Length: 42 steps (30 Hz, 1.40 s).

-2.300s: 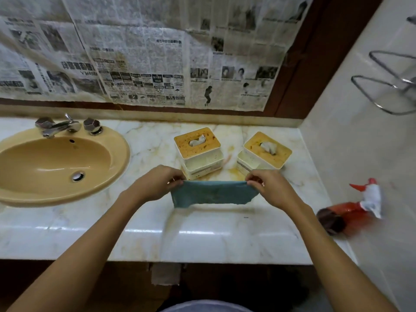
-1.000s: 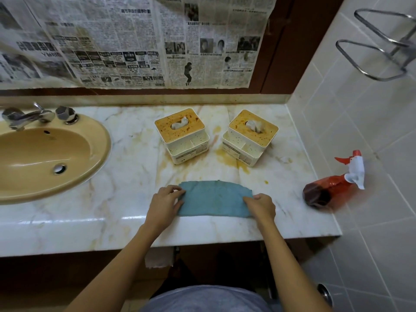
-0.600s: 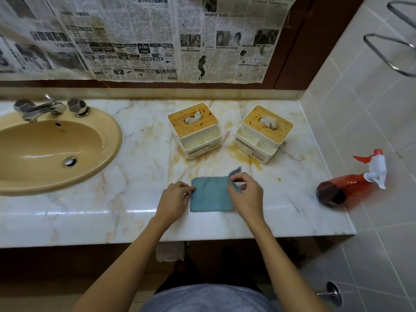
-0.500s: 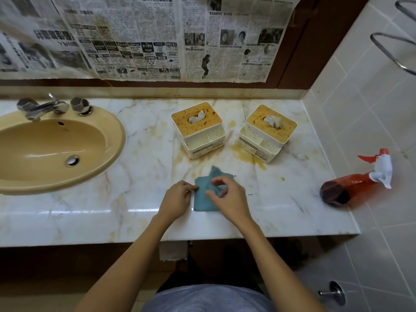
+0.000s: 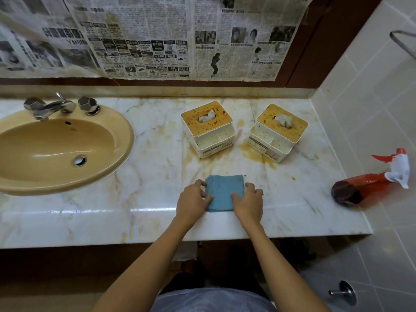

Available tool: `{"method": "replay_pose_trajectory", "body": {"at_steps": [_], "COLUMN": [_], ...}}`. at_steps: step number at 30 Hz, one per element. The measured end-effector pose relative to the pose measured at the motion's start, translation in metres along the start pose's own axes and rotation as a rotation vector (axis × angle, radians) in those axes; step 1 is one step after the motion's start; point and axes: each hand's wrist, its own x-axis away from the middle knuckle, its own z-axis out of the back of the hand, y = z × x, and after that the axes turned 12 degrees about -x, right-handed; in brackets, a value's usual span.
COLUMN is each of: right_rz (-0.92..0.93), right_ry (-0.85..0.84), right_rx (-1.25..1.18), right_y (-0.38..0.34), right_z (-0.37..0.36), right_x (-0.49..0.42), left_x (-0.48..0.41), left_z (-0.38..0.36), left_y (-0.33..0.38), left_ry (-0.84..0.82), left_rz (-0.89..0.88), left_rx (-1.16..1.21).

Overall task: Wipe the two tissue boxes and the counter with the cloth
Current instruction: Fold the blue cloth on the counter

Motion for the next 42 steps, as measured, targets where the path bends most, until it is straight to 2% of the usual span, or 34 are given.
{"method": "replay_pose_trajectory", "body": {"at_steps": [4,8,14,20,24,27,31,33,35,38,42], "right_rz": [-0.172,-0.232,-0.244,-0.257,-0.256,-0.177,0.159,0.328,0.421,0.488,0.453], "right_ry": [-0.038,-0.077,-0.119,-0.135,-0.132,-0.134,-0.062,-0.129,-0.240,-0.284,-0.098], "right_rx": [-0.131,-0.187,-0.291,-0.487,-0.519,-0.462,-0.290,-0.173,-0.055,0.089,0.094], "right_y": [-0.005,-0.002,0.001,0.009,0.014,0.009,-0.006,-0.008,-0.004,0.007,0.015], "right_z": [0.005,0.010,0.013,0.022,0.031,0.032,0.026,0.017,0.008,-0.001,-0.005], "right_x": [-0.012,-0.018,-0.023,-0.034,-0.041,-0.038,-0.015,-0.002,0.007,0.012,0.017], "left_x": [-0.003,-0.012,-0.013,-0.012,-0.010,-0.009,-0.008,-0.008,-0.009,-0.013,-0.019], "left_z": [-0.004,0.005,0.009,-0.002,-0.012,-0.016,-0.014,-0.010,-0.006,0.000,0.003], "left_y": [-0.002,-0.009,-0.024,-0.019,-0.014,-0.016,-0.021,-0.021,-0.023,-0.026,-0.023], "left_ry": [0.028,-0.021,-0.128,-0.114,-0.083,-0.052,-0.048,-0.016,0.055,0.118,0.079], "left_rz": [-0.183,-0.344,-0.333,-0.312,-0.331,-0.324,-0.312,-0.293,-0.242,-0.179,-0.174], "left_rx": [-0.191,-0.433,-0.550,-0.565,-0.534,-0.496,-0.421,-0.347,-0.281,-0.230,-0.206]}}
